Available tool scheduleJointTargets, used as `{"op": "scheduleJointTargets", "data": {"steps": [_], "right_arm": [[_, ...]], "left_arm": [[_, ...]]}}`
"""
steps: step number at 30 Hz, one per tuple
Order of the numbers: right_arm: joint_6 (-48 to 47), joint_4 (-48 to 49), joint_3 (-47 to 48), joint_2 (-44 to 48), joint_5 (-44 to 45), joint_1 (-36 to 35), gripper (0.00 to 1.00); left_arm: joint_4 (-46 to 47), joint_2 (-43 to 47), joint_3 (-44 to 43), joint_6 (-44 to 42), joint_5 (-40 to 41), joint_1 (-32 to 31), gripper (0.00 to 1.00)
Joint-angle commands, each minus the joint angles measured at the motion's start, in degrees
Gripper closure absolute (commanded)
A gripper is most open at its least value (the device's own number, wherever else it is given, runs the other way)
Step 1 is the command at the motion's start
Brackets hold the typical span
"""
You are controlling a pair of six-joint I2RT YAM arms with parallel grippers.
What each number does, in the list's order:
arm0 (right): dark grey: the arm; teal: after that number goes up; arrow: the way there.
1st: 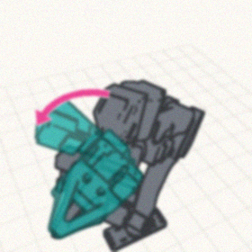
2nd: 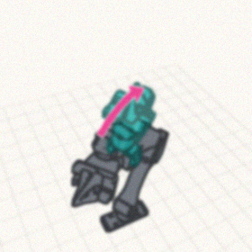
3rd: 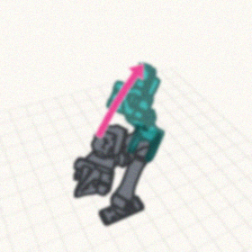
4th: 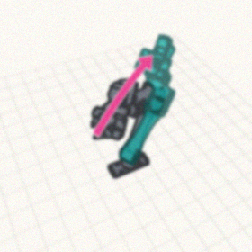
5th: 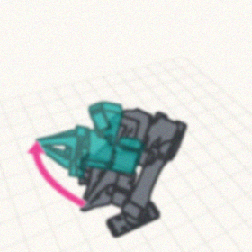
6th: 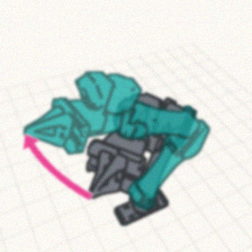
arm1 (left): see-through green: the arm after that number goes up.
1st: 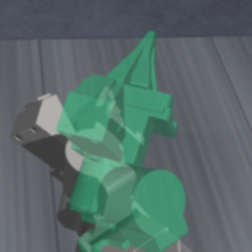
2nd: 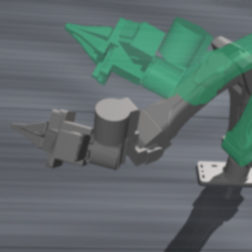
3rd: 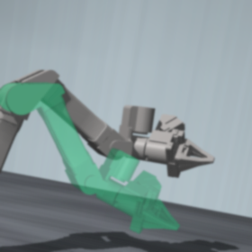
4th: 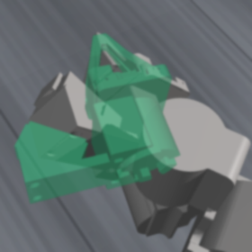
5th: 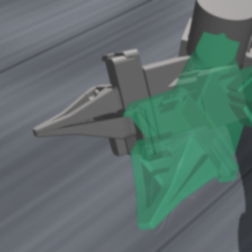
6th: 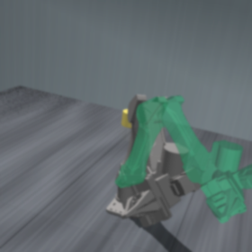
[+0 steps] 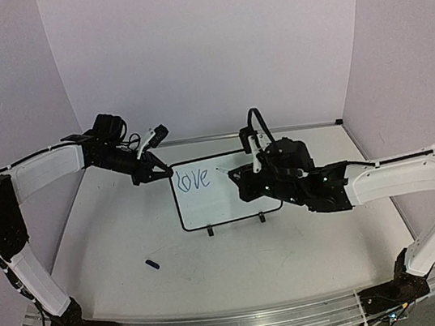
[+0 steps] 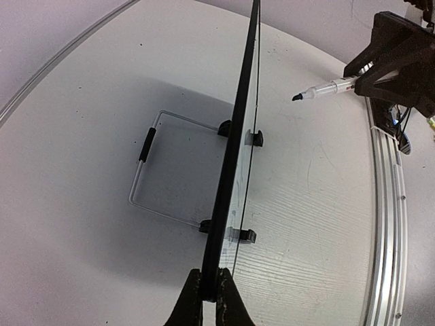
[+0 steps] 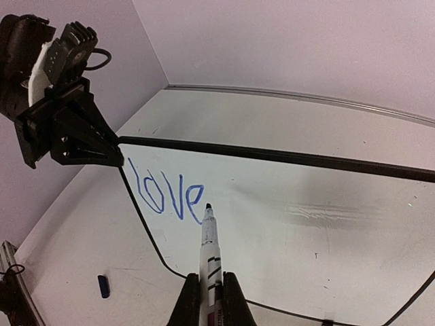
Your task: Write a sentence on the whiteboard
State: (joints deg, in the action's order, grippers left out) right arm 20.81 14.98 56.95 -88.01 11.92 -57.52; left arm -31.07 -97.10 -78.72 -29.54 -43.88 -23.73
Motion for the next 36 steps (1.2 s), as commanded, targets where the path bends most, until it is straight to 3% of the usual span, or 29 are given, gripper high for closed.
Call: {"op": "scheduleJointTargets", "data": {"steps": [1, 11, 36], "right_arm": [[-1.25, -0.64, -0.89, 1.54, -4.0, 0.2, 1.0], [-4.28, -1.02, -2.26, 0.89, -15.87, 1.06, 1.0], [-2.05, 7.62, -11.66, 7.36, -31.02, 12.73, 1.0]], "left_arm": [[0.35, 1.99, 0.32, -1.67, 4.41, 0.35, 1.0], [0.56, 2.34, 0.83, -1.45, 4.48, 0.35, 1.0], [0.32, 2.65, 1.38, -1.23, 5.79, 0.34, 1.0]]}}
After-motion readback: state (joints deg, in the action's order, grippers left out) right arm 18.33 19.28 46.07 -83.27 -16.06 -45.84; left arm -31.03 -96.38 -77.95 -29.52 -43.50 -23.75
